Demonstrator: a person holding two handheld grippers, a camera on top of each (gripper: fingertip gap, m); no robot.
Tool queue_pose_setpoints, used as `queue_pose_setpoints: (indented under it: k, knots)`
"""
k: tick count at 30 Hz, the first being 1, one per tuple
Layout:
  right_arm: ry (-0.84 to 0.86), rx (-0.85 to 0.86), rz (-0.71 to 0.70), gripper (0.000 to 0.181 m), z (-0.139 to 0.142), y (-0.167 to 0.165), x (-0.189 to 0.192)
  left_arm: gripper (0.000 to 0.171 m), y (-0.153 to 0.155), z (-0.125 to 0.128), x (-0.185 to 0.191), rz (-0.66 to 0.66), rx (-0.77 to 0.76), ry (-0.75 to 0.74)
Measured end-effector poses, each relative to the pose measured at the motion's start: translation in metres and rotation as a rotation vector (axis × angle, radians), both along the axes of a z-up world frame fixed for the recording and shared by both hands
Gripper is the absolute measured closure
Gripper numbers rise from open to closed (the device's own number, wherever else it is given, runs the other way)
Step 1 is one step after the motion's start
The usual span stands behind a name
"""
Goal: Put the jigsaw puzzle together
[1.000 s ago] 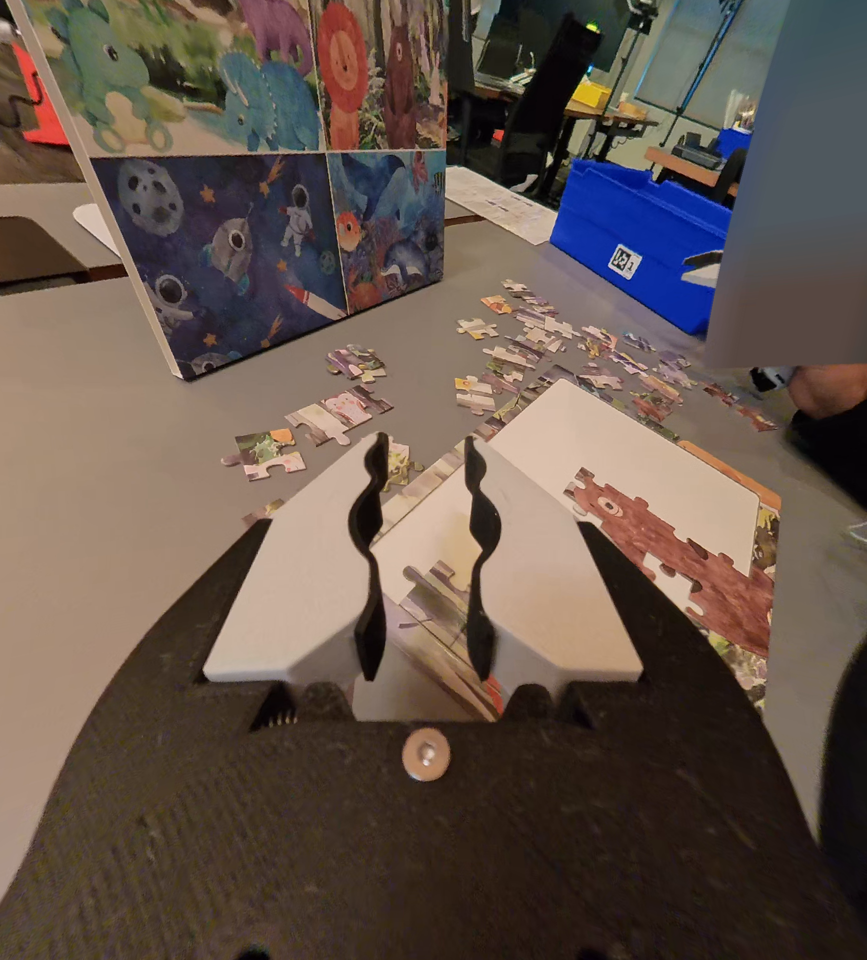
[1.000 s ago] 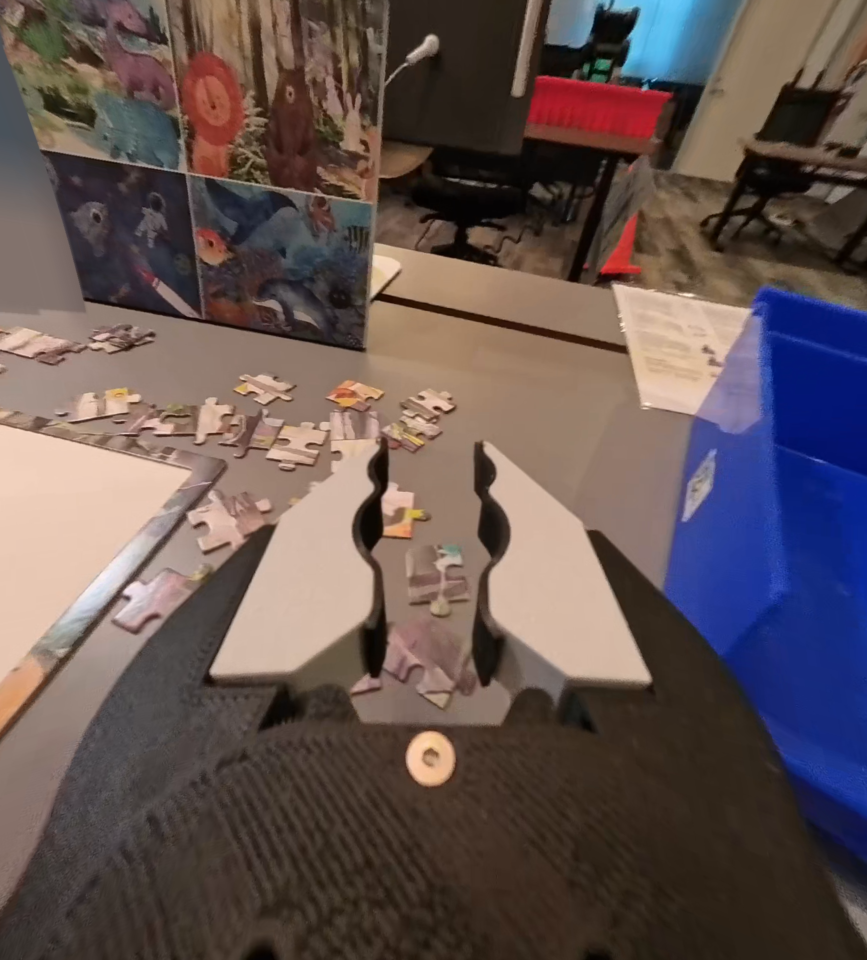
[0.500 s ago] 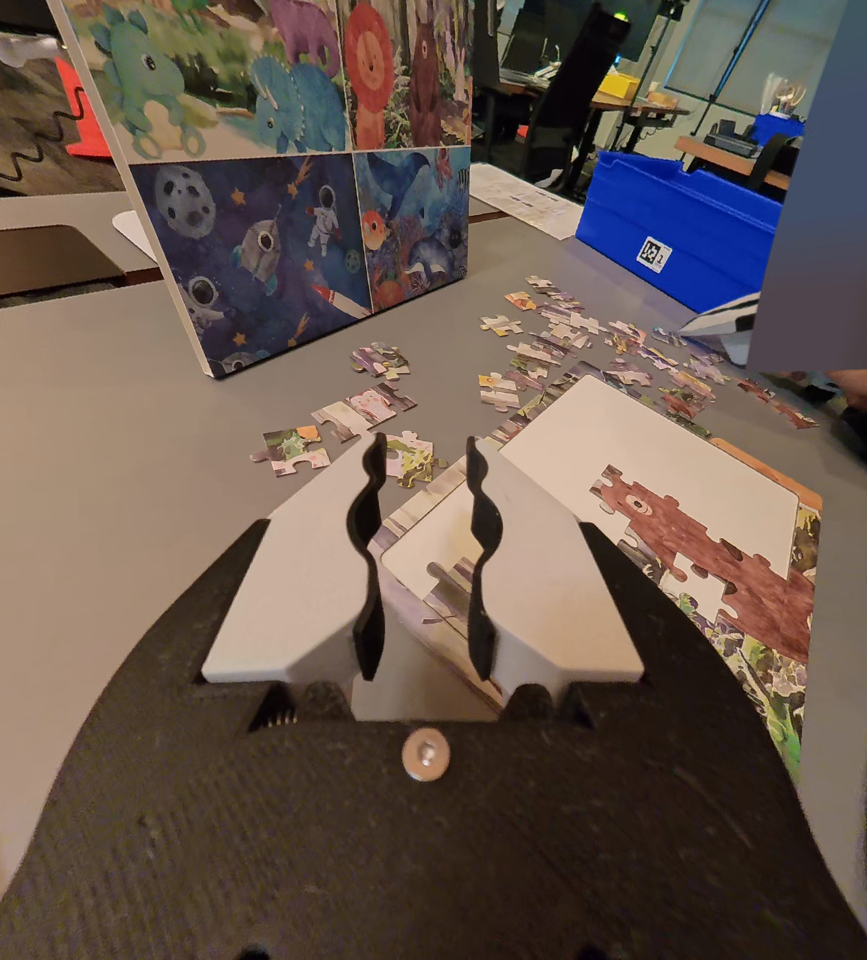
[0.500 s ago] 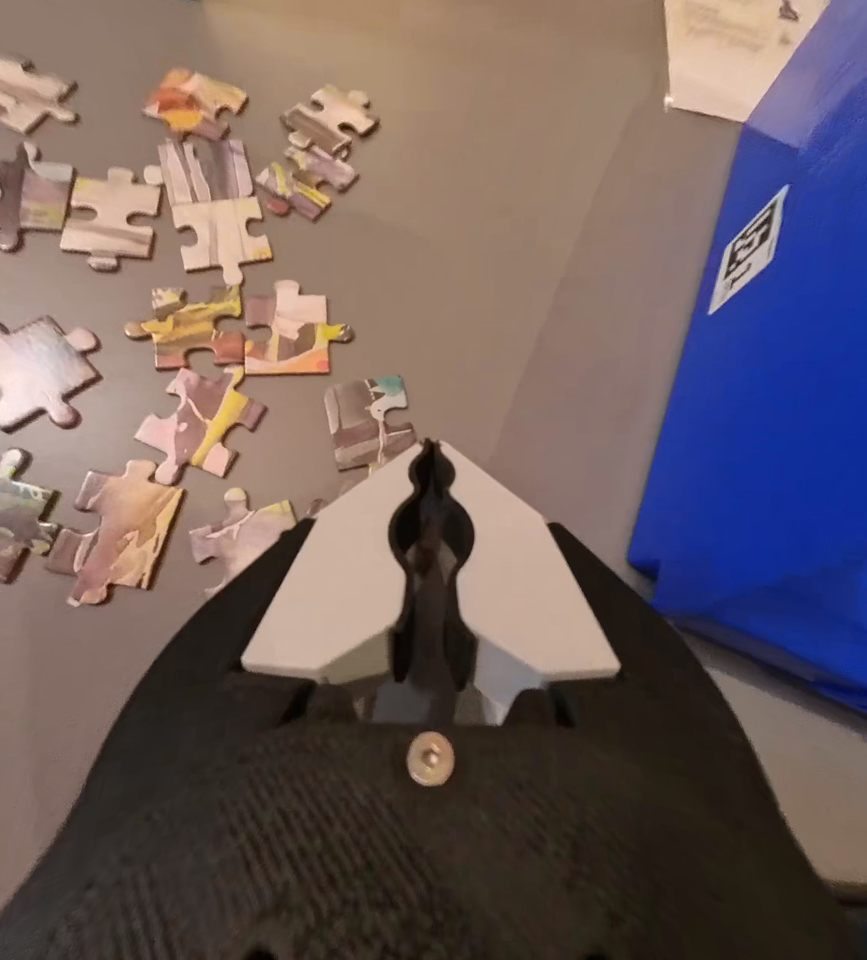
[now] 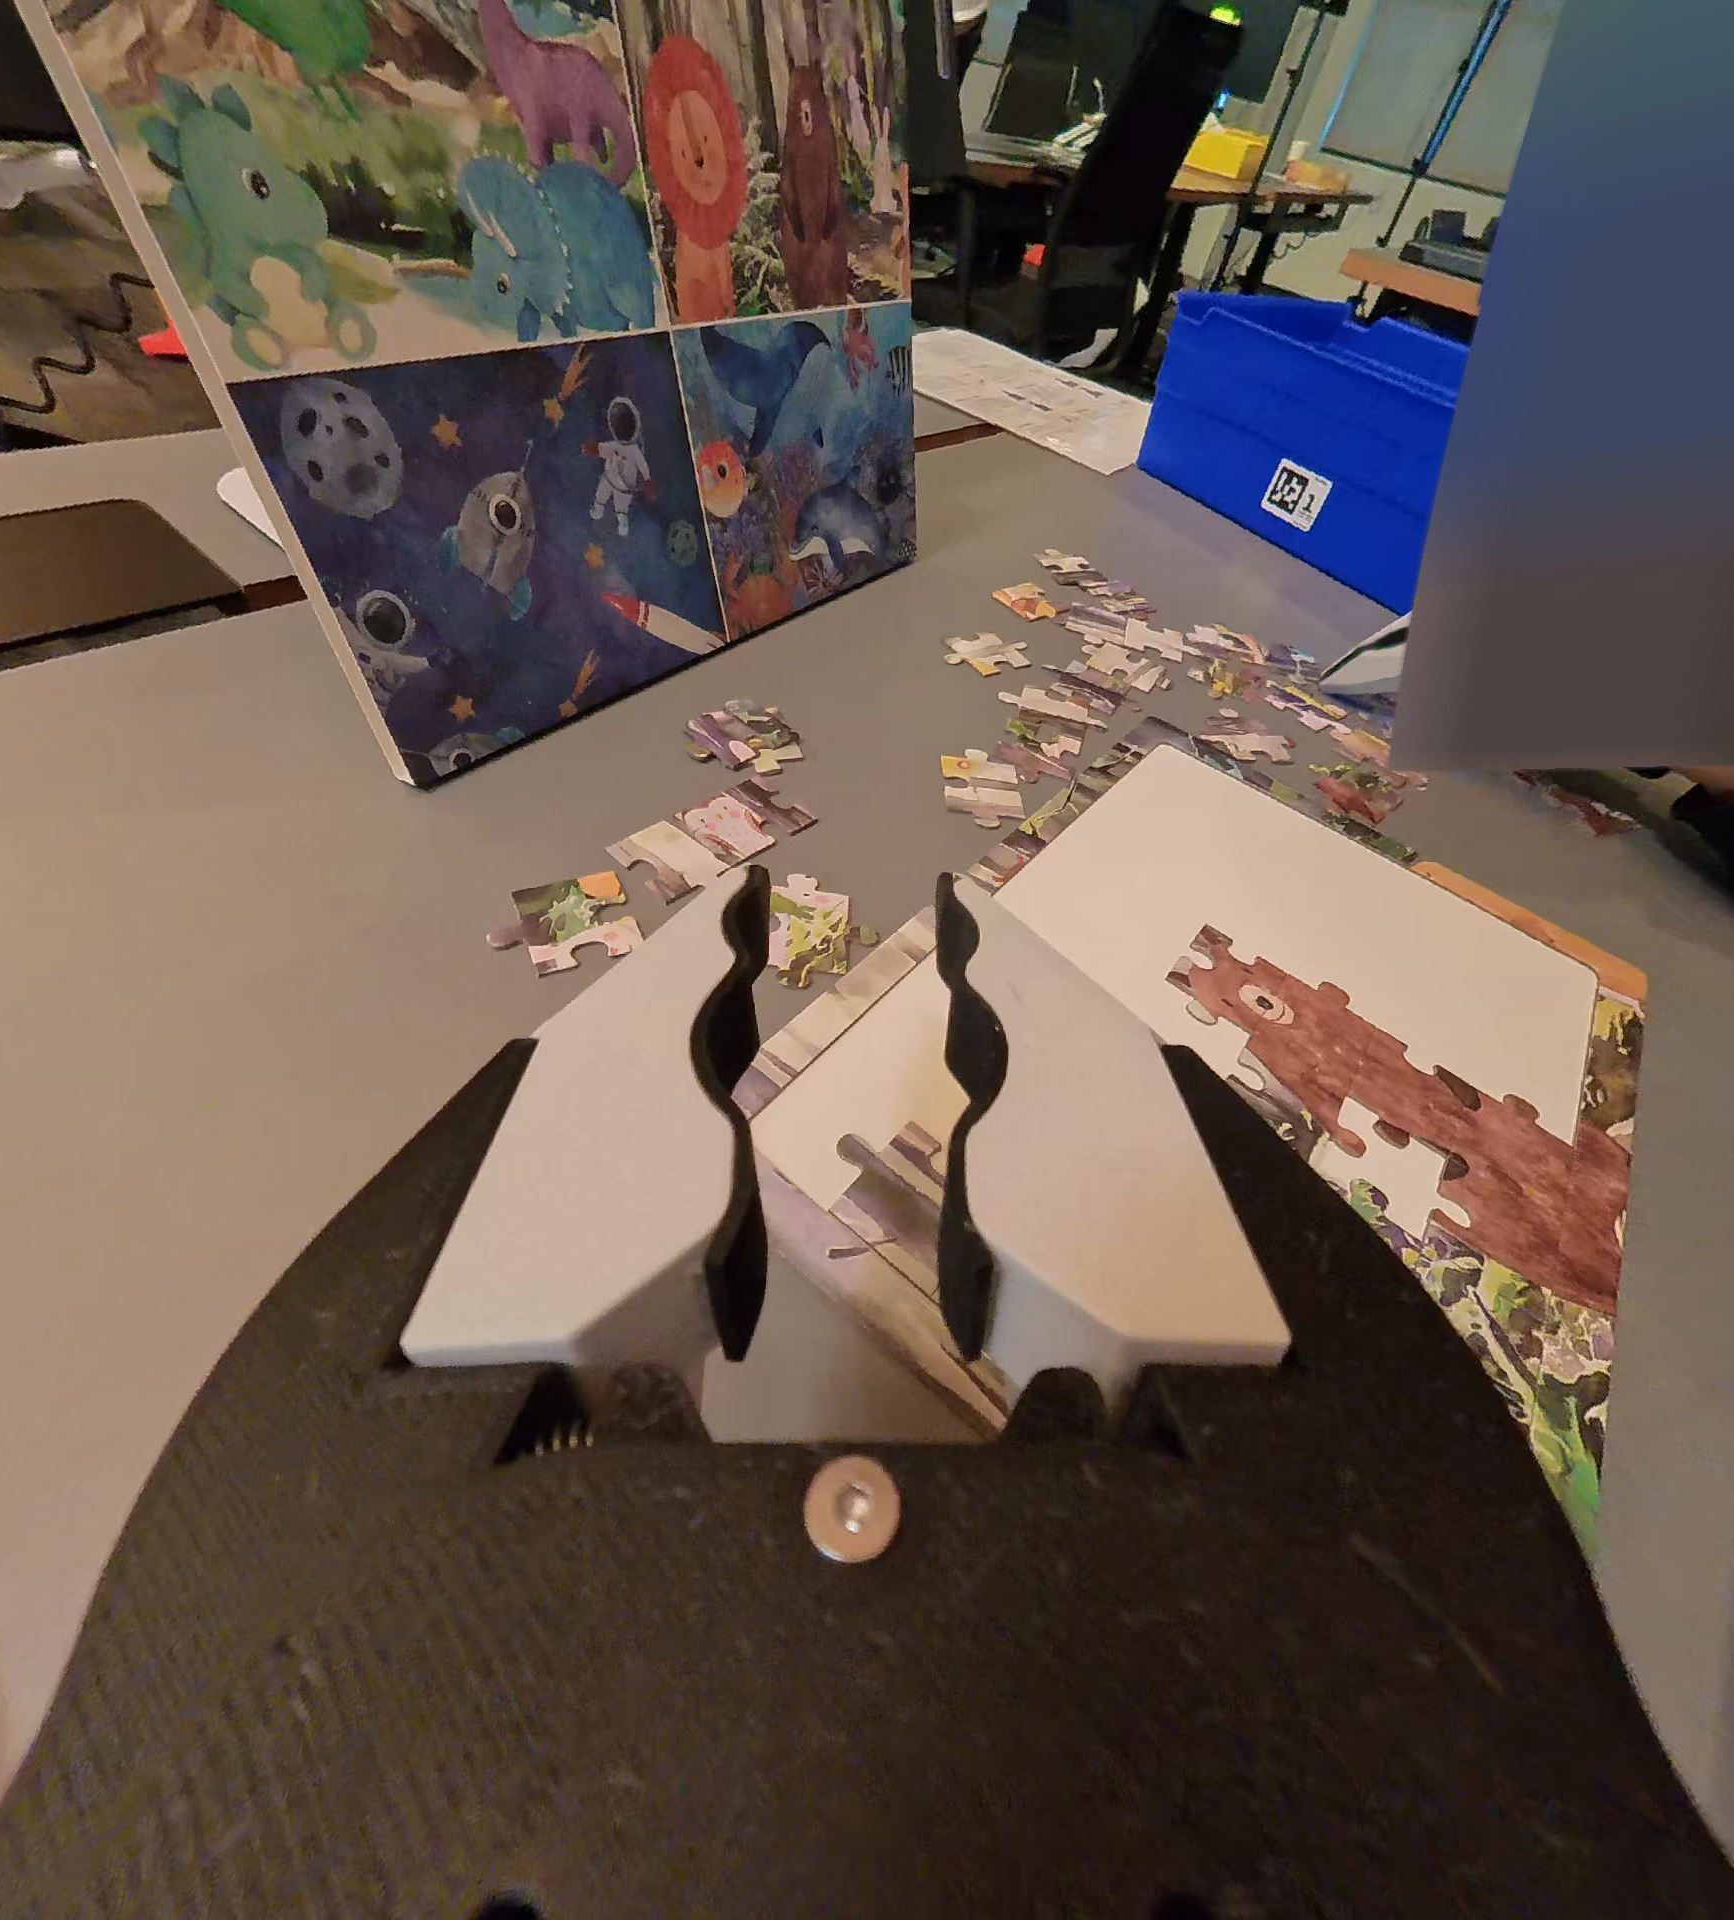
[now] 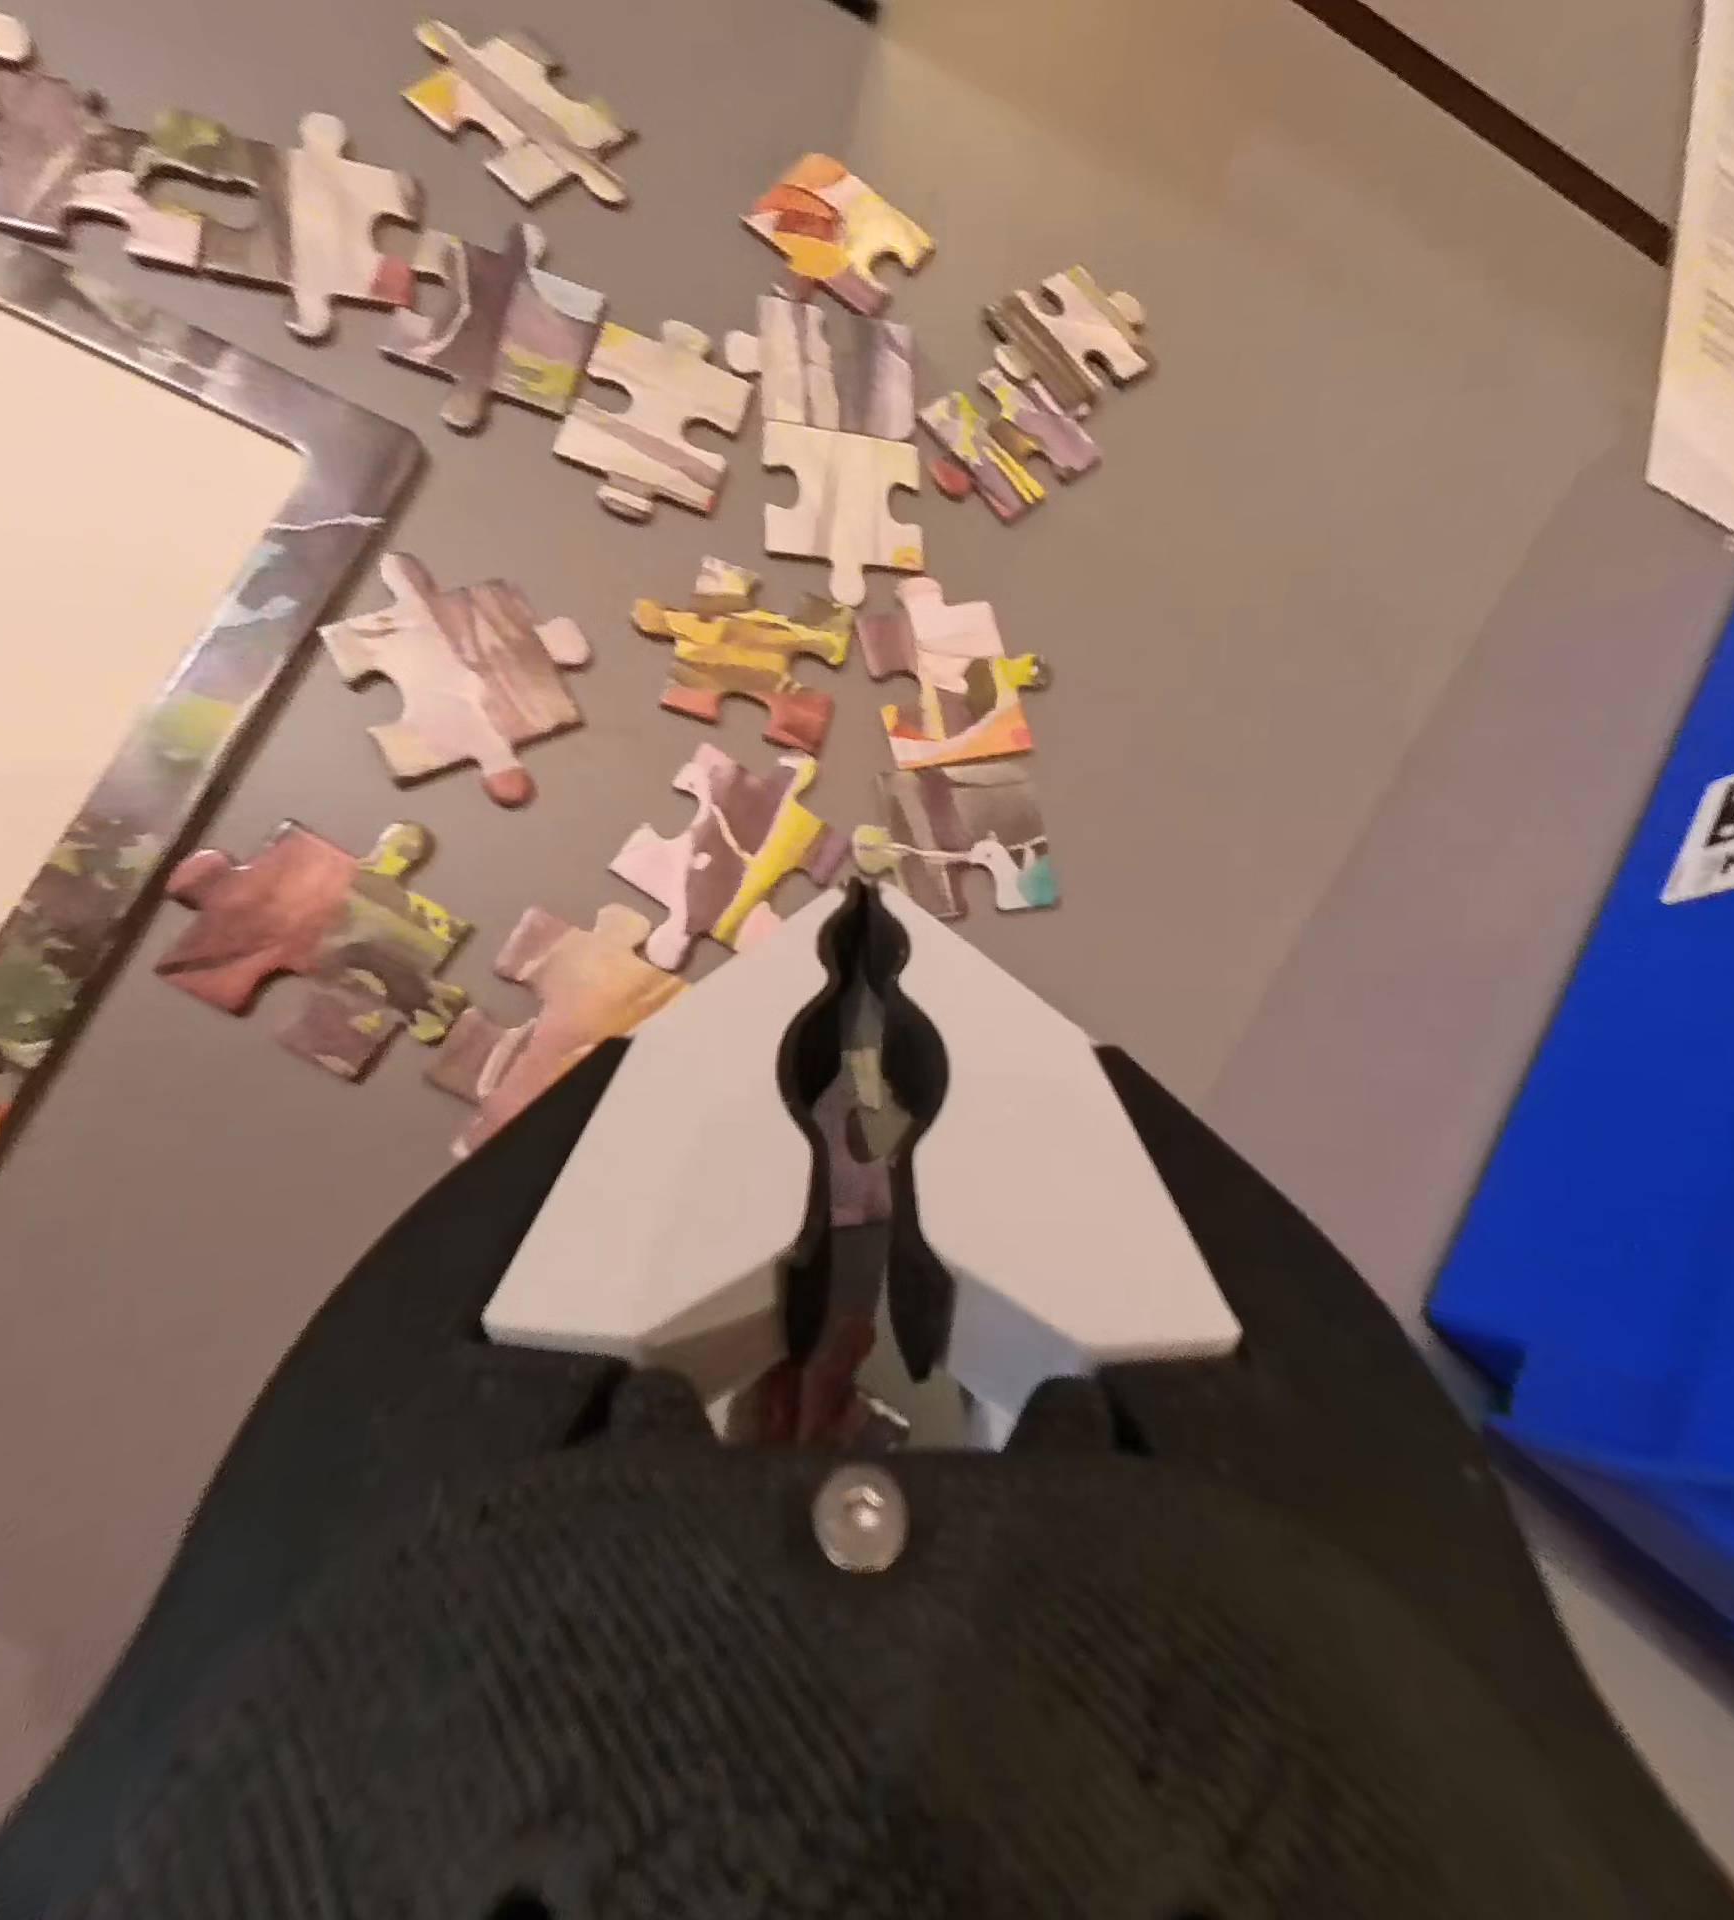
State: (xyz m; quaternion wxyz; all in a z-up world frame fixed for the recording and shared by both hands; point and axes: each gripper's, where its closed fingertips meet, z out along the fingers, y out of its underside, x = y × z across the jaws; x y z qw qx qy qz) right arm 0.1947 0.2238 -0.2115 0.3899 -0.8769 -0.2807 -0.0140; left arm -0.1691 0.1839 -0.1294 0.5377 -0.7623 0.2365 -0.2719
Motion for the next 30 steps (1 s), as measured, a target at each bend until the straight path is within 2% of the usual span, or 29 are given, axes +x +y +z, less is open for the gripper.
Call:
queue_pose_setpoints:
  k: [4,8,10,12,14,18,21,24,27,30]
  knots:
    - [0.014,0.039,0.060,0.181,0.005,0.001,-0.009,0.142,0.000,-0.001,0.001,-0.003,-0.003,0.006]
    - [0.007,0.219,0.021,0.181,0.032,0.011,0.008,0.142,0.000,-0.001,0.001,-0.002,-0.003,0.005]
    - [0.072,0.267,0.005,0.170,0.041,0.014,0.012,0.141,0.000,-0.002,0.001,-0.002,-0.004,0.003]
    - [0.165,0.241,-0.002,0.151,0.039,0.017,0.013,0.141,0.001,-0.003,0.001,-0.003,-0.008,0.003]
    - [0.237,0.167,0.005,0.140,0.031,0.017,0.011,0.141,0.000,-0.004,0.002,-0.007,-0.013,0.002]
    - [0.265,0.063,0.036,0.134,0.018,0.019,0.010,0.141,0.001,-0.006,0.003,-0.013,-0.022,0.001]
    - [0.202,-0.003,0.040,0.136,0.004,0.021,0.020,0.141,0.000,-0.006,0.005,-0.022,-0.025,-0.006]
    - [0.246,-0.059,0.052,0.139,0.000,0.020,0.018,0.141,0.000,-0.008,0.007,-0.025,-0.025,0.003]
    - [0.246,-0.063,0.084,0.149,0.000,0.018,0.014,0.141,-0.001,-0.010,0.008,-0.032,-0.034,0.003]
    - [0.237,-0.058,0.093,0.149,0.000,0.018,0.012,0.141,-0.001,-0.012,0.010,-0.037,-0.040,0.007]
